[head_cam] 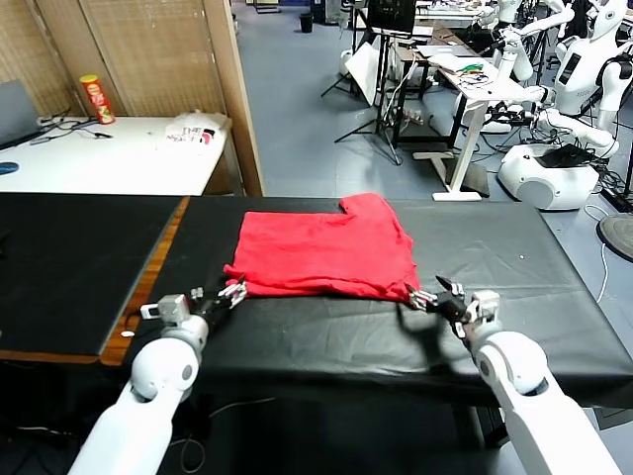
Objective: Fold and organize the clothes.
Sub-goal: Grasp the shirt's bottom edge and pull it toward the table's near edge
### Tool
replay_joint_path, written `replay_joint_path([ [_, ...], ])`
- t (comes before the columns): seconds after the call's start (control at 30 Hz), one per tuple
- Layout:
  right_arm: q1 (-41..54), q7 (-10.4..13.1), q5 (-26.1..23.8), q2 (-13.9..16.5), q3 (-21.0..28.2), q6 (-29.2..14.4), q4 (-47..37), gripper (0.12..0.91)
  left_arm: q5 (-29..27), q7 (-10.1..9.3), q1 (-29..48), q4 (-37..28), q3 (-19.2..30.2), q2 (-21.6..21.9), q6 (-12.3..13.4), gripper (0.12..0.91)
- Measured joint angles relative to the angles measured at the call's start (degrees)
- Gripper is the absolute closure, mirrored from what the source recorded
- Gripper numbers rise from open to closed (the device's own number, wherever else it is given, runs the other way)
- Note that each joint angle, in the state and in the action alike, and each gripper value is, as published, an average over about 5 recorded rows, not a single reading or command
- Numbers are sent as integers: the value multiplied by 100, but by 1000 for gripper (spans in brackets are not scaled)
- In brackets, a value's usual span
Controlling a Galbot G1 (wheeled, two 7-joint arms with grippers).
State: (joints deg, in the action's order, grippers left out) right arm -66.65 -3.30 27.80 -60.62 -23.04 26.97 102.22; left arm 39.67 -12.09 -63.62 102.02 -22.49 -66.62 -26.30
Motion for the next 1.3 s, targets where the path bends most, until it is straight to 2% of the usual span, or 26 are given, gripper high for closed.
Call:
replay_joint_path([
  [0.1,-9,1,-17,-4,15,-8,14,493,39,38,-4,-41,-8,-10,-9,232],
  [0.23,1,26,-20,0,24,-15,37,710,43,112,-9,-92,-18,-10,-5,257],
  [0.3,-2,48,-15,9,22,-10,59,814,42,134,-12,-117,-24,-10,-2,327],
  [0.4,-39,116,4,43,-1,56,134,892,16,165,-31,-127,-27,-3,-2,490],
  [0.6,-211,366,57,156,-95,405,455,902,-313,103,-101,-52,-1,84,-25,824],
  [0.7,-358,468,70,227,-157,601,692,902,-437,80,-173,24,7,164,-68,904],
  [0.93,-855,590,115,401,-373,1051,1304,902,-379,56,-481,372,-34,446,-263,905],
  [1.2,-1496,714,167,397,-644,1364,1869,902,-268,36,-1217,1154,-229,852,-494,905],
  [1.3,-1735,711,200,345,-742,1451,2044,854,-236,36,-1481,1405,-306,955,-540,905],
])
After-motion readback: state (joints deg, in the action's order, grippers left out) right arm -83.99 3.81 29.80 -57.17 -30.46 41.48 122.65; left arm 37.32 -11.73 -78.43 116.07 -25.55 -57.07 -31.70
